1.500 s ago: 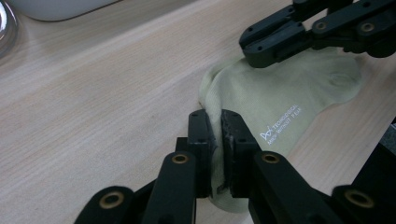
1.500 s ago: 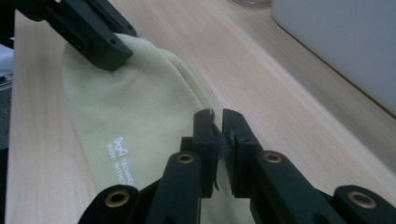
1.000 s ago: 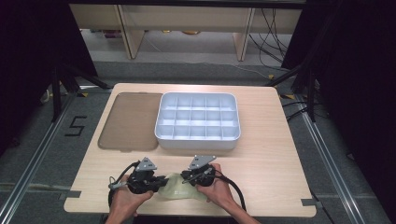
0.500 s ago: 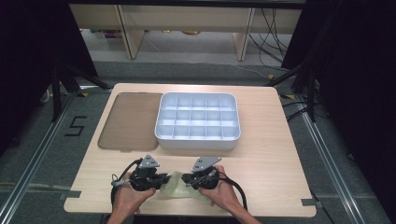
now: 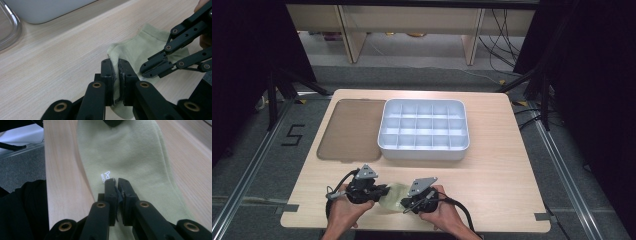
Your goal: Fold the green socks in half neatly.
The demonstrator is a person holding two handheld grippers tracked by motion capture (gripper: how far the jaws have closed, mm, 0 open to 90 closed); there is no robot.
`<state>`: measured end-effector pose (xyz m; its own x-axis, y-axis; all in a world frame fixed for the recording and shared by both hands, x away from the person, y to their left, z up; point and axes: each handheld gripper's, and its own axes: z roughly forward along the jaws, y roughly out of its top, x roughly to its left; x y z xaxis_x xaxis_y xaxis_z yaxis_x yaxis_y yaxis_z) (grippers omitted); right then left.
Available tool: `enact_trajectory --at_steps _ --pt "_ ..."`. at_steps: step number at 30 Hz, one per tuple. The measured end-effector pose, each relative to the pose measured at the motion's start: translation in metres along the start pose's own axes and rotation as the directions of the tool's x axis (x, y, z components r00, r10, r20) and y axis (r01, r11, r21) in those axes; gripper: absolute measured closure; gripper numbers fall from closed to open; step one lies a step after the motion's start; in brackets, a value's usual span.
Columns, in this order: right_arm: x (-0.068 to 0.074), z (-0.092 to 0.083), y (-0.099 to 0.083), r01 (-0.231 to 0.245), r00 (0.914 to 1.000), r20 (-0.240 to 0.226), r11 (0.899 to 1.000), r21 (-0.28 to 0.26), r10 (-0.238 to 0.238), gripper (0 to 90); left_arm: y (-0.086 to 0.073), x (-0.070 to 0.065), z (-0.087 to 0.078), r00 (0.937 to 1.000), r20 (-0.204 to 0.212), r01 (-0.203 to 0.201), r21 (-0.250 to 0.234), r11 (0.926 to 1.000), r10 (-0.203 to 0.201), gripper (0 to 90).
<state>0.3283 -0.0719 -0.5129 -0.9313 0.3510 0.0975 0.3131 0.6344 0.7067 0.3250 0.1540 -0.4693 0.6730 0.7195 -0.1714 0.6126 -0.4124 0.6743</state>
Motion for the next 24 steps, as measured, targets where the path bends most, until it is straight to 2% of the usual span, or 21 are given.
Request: enact_trajectory --at_steps 3,4,6,7,9,10,12,15,16,17,19,20,21,23,24 --pt "0.002 0.003 0.002 0.000 0.9999 -0.012 1.000 -0.014 0.000 85.5 -0.001 0.000 -0.001 0.9998 -0.015 0.013 -0.006 0.9999 -0.013 83.4" --pt "0.000 0.002 0.003 -0.005 0.9999 -0.014 1.000 -0.019 0.005 85.4 -0.001 0.000 -0.003 1.0000 -0.005 0.006 0.000 1.0000 -0.006 83.3" --pt "-0.005 -0.006 0.004 -0.003 1.0000 0.004 0.999 -0.032 0.004 85.4 -0.001 -0.002 -0.004 0.9999 -0.013 0.012 -0.011 0.9999 -0.012 83.3" --pt "-0.007 -0.010 0.004 -0.004 0.9999 0.014 0.999 -0.035 0.004 85.5 0.000 -0.001 -0.005 1.0000 -0.002 0.002 -0.003 1.0000 -0.002 83.3" --pt "-0.015 -0.020 0.001 -0.019 0.9992 0.035 0.999 -0.041 0.021 85.6 0.000 -0.002 -0.005 0.9999 -0.014 0.003 -0.007 1.0000 -0.003 83.3" --pt "-0.019 -0.025 -0.002 -0.046 0.9973 0.055 0.998 -0.040 0.048 85.9 0.001 -0.002 -0.005 1.0000 -0.003 0.000 -0.002 1.0000 0.000 83.3" --pt "-0.027 -0.033 -0.005 -0.066 0.9946 0.078 0.997 -0.039 0.069 86.0 0.002 -0.003 -0.005 1.0000 -0.005 0.003 -0.001 1.0000 -0.003 83.3" --pt "-0.034 -0.036 -0.010 -0.077 0.9912 0.107 0.997 -0.020 0.079 86.1 0.003 -0.005 -0.004 1.0000 -0.003 0.003 -0.008 1.0000 -0.003 83.3" --pt "-0.035 -0.033 -0.012 -0.084 0.9897 0.112 0.995 -0.056 0.089 86.1 0.004 -0.005 -0.004 1.0000 -0.005 -0.004 -0.004 1.0000 0.004 83.2" --pt "-0.037 -0.035 -0.012 -0.088 0.9905 0.105 0.996 -0.008 0.088 86.1 0.005 -0.007 -0.003 0.9999 -0.008 0.009 -0.013 0.9999 -0.010 83.2" --pt "-0.037 -0.029 -0.014 -0.087 0.9907 0.104 0.996 -0.011 0.088 86.1 0.007 -0.009 -0.003 1.0000 0.007 -0.002 -0.012 0.9999 0.002 83.1" --pt "-0.037 -0.028 -0.014 -0.080 0.9919 0.101 0.997 0.022 0.077 86.2 0.008 -0.010 -0.003 1.0000 0.009 0.005 -0.018 0.9998 -0.005 83.1" --pt "-0.036 -0.025 -0.015 -0.093 0.9906 0.101 0.996 0.005 0.092 86.4 0.009 -0.011 -0.003 0.9998 0.019 -0.006 -0.009 0.9999 0.006 83.0" --pt "-0.038 -0.026 -0.014 -0.084 0.9920 0.096 0.996 0.020 0.082 86.4 0.012 -0.014 0.000 0.9999 0.016 0.001 -0.029 0.9996 -0.001 82.9" --pt "-0.038 -0.026 -0.014 -0.088 0.9919 0.094 0.996 0.021 0.085 86.5 0.014 -0.015 0.001 0.9992 0.038 -0.012 -0.023 0.9997 0.013 82.8"
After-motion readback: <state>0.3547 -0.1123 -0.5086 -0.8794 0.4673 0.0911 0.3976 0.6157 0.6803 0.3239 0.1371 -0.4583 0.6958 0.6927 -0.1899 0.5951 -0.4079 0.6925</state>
